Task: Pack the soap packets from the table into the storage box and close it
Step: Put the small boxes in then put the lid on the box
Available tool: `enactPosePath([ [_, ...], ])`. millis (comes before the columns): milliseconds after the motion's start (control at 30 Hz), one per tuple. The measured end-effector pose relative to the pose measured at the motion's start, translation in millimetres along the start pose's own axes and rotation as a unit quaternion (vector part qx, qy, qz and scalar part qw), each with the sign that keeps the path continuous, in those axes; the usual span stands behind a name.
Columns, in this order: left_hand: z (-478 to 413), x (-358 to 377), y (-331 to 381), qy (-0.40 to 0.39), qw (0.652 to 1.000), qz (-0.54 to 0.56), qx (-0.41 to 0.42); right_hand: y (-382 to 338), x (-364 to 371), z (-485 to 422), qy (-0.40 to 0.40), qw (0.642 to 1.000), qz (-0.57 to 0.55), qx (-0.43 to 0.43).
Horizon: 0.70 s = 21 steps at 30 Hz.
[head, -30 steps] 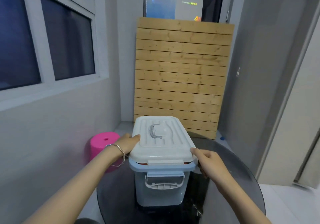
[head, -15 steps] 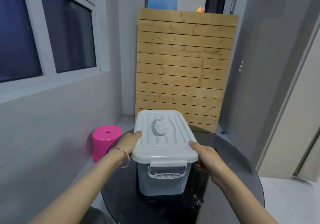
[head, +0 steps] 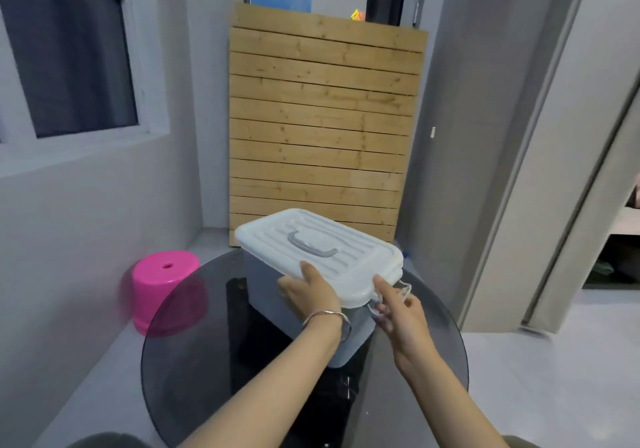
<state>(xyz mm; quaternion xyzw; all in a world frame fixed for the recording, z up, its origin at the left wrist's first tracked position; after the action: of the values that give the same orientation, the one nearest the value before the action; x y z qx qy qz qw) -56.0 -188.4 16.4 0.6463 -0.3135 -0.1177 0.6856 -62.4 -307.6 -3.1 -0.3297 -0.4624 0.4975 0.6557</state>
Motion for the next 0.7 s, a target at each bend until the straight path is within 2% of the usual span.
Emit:
enactPosePath([
  [100,19,20,-10,-0.023,1.000,-0.008,0.005,-8,14,-3,0.055,0.994,-0.060,-0.068],
  [233,24,23,-16,-0.086,0.996,-0.005,0.015,-11,22,-7,0.105,0.989,-0.046,-0.089],
  [300,8,17,-11,-0.063,0.998,-0.008,0.001,-13,22,-8,0.134,0.986,-0.029,-0.097],
  [400,-44,-1,0,0.018,0.998,-0.051,-0.026,-17,18,-16,0.146,0.984,-0.015,-0.096],
  [433,-68,-9,0,0.019,0.998,-0.051,-0.032,-20,16,-19,0.146,0.985,-0.009,-0.092],
  [500,-112,-17,-4,-0.026,0.996,-0.044,-0.067,-27,14,-27,0.149,0.986,0.011,-0.080],
  [600,-148,-20,-14,-0.164,0.981,-0.006,-0.109,-36,12,-33,0.158,0.983,0.064,-0.066],
  [700,-136,-23,5,-0.208,0.974,-0.017,-0.093,-43,9,-40,0.150,0.979,0.126,-0.052],
])
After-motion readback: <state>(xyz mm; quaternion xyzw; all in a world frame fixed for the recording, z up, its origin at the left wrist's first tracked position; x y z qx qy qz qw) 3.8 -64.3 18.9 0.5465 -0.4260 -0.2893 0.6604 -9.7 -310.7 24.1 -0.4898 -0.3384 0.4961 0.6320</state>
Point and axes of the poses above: each hand's wrist, its own z-axis away from the middle knuckle, its own x-axis out of the palm, y = z × x, the point moved 1 cm from there along -z, towards the middle knuckle, and after that the axes turned 15 degrees about x, right-handed, at the moved point
